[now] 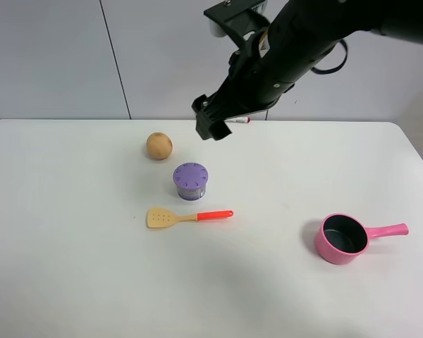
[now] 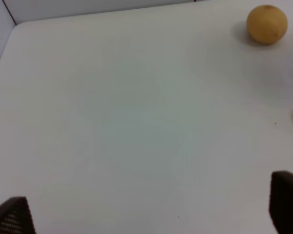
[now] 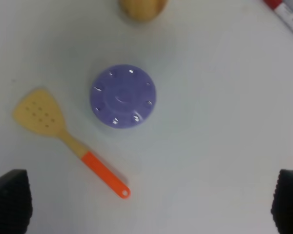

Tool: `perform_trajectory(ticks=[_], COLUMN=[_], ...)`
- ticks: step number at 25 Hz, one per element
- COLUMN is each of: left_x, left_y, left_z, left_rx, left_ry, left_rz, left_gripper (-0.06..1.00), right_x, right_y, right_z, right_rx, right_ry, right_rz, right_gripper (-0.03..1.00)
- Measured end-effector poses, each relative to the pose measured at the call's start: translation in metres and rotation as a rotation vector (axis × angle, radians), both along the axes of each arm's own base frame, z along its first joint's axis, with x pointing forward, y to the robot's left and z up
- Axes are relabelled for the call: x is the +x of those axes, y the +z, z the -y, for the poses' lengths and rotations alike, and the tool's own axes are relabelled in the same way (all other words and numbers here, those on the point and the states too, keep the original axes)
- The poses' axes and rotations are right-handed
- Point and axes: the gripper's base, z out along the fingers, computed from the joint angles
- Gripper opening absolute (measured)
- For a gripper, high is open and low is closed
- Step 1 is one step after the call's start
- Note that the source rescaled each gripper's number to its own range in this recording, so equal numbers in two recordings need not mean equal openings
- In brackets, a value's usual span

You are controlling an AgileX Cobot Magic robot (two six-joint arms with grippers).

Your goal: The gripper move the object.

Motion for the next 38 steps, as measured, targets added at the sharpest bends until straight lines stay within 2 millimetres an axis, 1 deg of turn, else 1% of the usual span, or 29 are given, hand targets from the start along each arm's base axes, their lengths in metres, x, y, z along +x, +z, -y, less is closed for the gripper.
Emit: perform_trajectory(ticks=[3, 6, 8, 10, 13, 16, 18, 20, 22, 23, 27, 32, 34, 36, 38], left_x=[0.0, 0.0, 0.0, 0.0, 0.0, 0.0, 0.0, 0.0, 0.0, 0.0, 0.0, 0.0, 0.0, 0.0, 0.0], left_y=[0.0, 0.0, 0.0, 0.0, 0.0, 0.0, 0.0, 0.0, 0.0, 0.0, 0.0, 0.0, 0.0, 0.0, 0.0], left_z=[0.0, 0.0, 0.0, 0.0, 0.0, 0.0, 0.0, 0.0, 0.0, 0.0, 0.0, 0.0, 0.0, 0.0, 0.0], left_rx=[0.0, 0.0, 0.0, 0.0, 0.0, 0.0, 0.0, 0.0, 0.0, 0.0, 0.0, 0.0, 0.0, 0.0, 0.0], left_ry=[0.0, 0.0, 0.0, 0.0, 0.0, 0.0, 0.0, 0.0, 0.0, 0.0, 0.0, 0.0, 0.0, 0.0, 0.0], left_rz=[0.0, 0.0, 0.0, 0.0, 0.0, 0.0, 0.0, 0.0, 0.0, 0.0, 0.0, 0.0, 0.0, 0.0, 0.0], left_gripper=[1.0, 1.0, 1.0, 1.0, 1.0, 1.0, 1.0, 1.0, 1.0, 1.0, 1.0, 1.0, 1.0, 1.0, 1.0], right_x=[-0.009, -0.01, -0.006, 0.002, 0.005, -0.003, -0.012, -0.023, -0.037, -0.042, -0.072, -0.13, -0.153, -0.176, -0.199], right_y=[0.016, 0.028, 0.036, 0.045, 0.057, 0.069, 0.075, 0.08, 0.088, 0.092, 0.112, 0.14, 0.147, 0.144, 0.13], right_z=[0.018, 0.046, 0.072, 0.107, 0.154, 0.204, 0.228, 0.245, 0.256, 0.258, 0.258, 0.254, 0.253, 0.251, 0.25], right_rx=[-0.074, -0.098, -0.112, -0.122, -0.128, -0.137, -0.143, -0.146, -0.137, -0.129, -0.07, 0.028, 0.059, 0.075, 0.084], right_ry=[-0.015, -0.088, -0.159, -0.256, -0.4, -0.574, -0.668, -0.74, -0.789, -0.802, -0.853, -0.893, -0.899, -0.902, -0.908], right_rz=[0.03, 0.018, 0.021, 0.034, 0.061, 0.076, 0.067, 0.06, 0.086, 0.102, 0.189, 0.346, 0.406, 0.436, 0.445], right_gripper=[0.99, 0.99, 0.99, 0.99, 0.99, 0.99, 0.99, 0.99, 0.99, 0.99, 0.99, 0.99, 1.0, 1.0, 1.0])
